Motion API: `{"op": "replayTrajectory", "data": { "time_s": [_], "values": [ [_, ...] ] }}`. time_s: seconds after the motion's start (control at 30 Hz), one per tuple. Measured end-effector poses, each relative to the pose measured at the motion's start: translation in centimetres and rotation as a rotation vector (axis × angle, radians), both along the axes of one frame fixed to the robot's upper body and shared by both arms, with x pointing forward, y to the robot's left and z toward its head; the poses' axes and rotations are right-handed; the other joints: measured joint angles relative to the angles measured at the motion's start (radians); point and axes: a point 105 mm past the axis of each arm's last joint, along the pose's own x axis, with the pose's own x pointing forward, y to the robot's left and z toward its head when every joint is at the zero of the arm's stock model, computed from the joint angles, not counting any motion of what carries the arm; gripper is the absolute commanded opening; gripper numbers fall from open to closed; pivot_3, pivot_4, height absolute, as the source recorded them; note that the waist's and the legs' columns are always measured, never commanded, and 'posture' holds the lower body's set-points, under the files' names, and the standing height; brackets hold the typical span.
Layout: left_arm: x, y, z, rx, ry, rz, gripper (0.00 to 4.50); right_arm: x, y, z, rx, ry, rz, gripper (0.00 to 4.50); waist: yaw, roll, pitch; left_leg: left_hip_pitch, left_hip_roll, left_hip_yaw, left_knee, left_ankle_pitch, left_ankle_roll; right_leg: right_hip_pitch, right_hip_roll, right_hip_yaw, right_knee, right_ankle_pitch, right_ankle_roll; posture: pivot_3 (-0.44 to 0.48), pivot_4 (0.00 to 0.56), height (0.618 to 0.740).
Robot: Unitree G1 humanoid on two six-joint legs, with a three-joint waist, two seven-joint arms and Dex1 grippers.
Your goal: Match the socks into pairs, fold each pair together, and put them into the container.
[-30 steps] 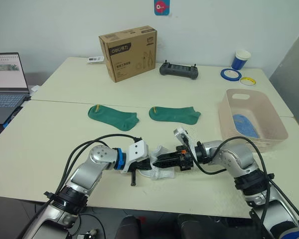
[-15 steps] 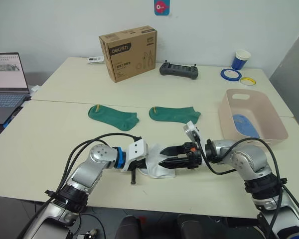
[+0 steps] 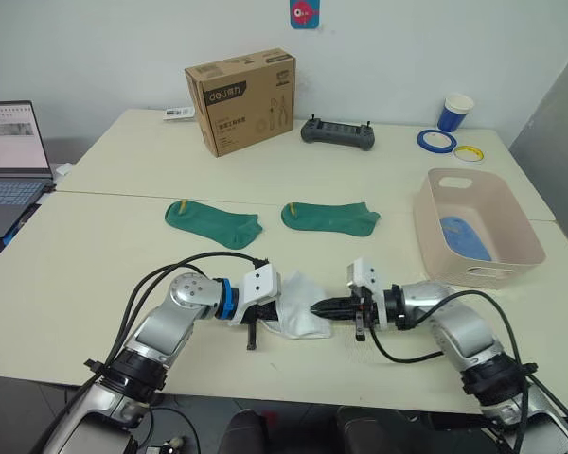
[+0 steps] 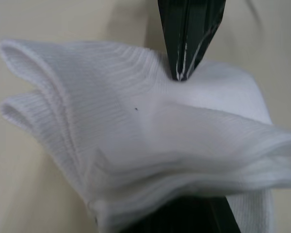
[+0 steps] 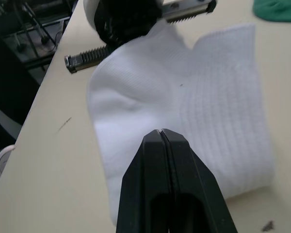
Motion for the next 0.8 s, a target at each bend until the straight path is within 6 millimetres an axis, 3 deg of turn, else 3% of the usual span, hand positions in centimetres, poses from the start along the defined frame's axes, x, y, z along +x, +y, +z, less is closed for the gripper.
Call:
{"op": "replayTrajectory", "data": {
  "time_s": [0.17,0.33,0.43,0.5,0.63,0.73,0.8],
  "values": [
    [-0.1,2.3,1.1,0.077,-0.021,0.019,0.00,0.0,0.1,-0.7,-0.034,-0.014,0.020,0.03,-0.004,0.000,0.000,0.000,0.000,0.000,-0.001,0.000,0.000,0.000,0.000,0.000,0.001,0.000,-0.001,0.000,0.150,0.740],
    [-0.8,4.8,3.9,0.099,-0.023,0.045,0.00,0.0,0.2,-0.7,-0.036,-0.015,0.029,0.03,-0.008,0.000,0.001,0.000,0.000,0.000,-0.001,0.000,0.000,0.000,0.000,0.000,0.000,-0.001,-0.002,0.000,0.150,0.740],
    [-1.1,4.5,6.6,0.021,-0.050,0.041,0.00,-0.2,0.0,-0.5,-0.030,0.011,0.030,0.03,-0.006,0.000,0.001,0.000,0.000,0.000,-0.001,0.000,0.000,0.000,-0.001,-0.001,0.000,-0.001,-0.002,0.000,0.150,0.740],
    [-1.3,3.3,7.8,-0.050,-0.065,0.014,0.00,-0.6,-0.1,-0.1,-0.024,0.041,0.049,0.03,0.000,0.000,0.001,-0.001,-0.001,0.000,-0.001,0.000,0.000,0.000,-0.001,-0.001,0.000,-0.001,-0.002,0.000,0.150,0.740],
    [-1.6,0.8,6.9,-0.120,-0.052,-0.025,0.00,-1.2,-0.4,1.6,0.018,0.095,0.054,0.03,0.003,0.000,0.001,-0.001,0.000,-0.001,0.000,0.000,0.000,0.000,-0.001,-0.001,0.000,-0.001,-0.001,0.000,0.150,0.740],
    [-0.9,-0.2,5.9,-0.130,-0.085,-0.009,0.00,-0.4,-1.0,2.7,0.061,0.124,-0.019,0.63,0.006,0.000,0.001,0.000,0.000,-0.001,0.000,0.000,0.000,0.000,0.000,-0.001,0.000,-0.001,-0.002,0.000,0.150,0.740],
    [-0.6,0.0,4.6,-0.084,-0.099,0.004,0.00,0.2,-1.8,3.0,0.082,0.197,-0.110,1.32,0.005,0.000,0.001,0.000,0.000,-0.001,-0.001,0.000,0.000,0.000,0.000,0.000,0.000,-0.001,-0.002,0.000,0.150,0.740]
  ]
}}
